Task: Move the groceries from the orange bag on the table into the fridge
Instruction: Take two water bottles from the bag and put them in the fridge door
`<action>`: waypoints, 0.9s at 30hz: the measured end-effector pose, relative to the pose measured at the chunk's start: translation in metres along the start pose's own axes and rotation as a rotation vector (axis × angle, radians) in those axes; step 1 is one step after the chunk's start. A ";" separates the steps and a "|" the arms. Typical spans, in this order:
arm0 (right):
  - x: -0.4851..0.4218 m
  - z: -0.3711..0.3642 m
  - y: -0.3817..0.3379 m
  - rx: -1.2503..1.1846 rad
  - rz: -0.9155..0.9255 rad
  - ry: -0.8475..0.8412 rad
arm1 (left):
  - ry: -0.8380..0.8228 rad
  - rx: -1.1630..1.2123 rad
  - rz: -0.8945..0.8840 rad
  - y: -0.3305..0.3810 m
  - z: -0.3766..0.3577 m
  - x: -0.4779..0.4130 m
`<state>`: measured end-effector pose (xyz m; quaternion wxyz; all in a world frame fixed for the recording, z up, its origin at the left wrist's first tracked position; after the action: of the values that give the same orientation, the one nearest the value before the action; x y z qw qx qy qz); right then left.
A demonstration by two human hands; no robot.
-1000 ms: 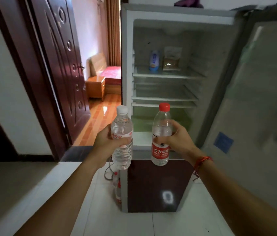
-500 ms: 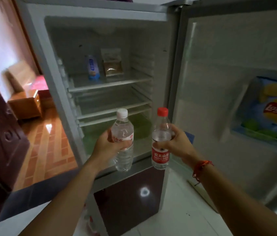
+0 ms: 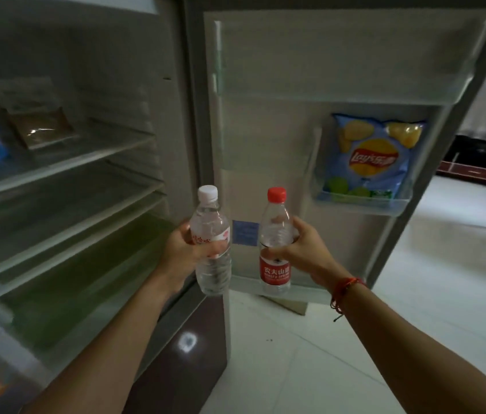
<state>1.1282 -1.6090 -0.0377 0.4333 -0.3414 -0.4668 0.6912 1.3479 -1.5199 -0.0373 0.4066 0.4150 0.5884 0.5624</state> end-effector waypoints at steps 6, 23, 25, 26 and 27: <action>0.014 0.016 0.008 0.029 -0.056 0.115 | -0.117 -0.035 -0.003 -0.008 -0.016 -0.021; -0.012 0.033 0.032 0.068 -0.079 0.166 | -0.165 -0.085 -0.034 -0.027 -0.048 -0.068; -0.020 0.031 0.037 0.073 -0.083 0.170 | -0.154 -0.097 -0.028 -0.033 -0.047 -0.078; -0.025 0.030 0.040 0.074 -0.085 0.173 | -0.150 -0.100 -0.026 -0.036 -0.047 -0.083; -0.030 0.029 0.043 0.073 -0.086 0.172 | -0.144 -0.103 -0.022 -0.039 -0.046 -0.087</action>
<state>1.1021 -1.6546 -0.0660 0.5133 -0.3631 -0.4164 0.6567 1.3310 -1.6183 -0.0736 0.4748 0.4264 0.5323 0.5563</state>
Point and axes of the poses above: each hand's wrist, its own x-axis away from the middle knuckle, its own z-axis out of the back of the hand, y = z × x, the point moved 9 cm from there along -x, towards the middle knuckle, and after that the axes turned 3 degrees about z, right-handed, at the moved point
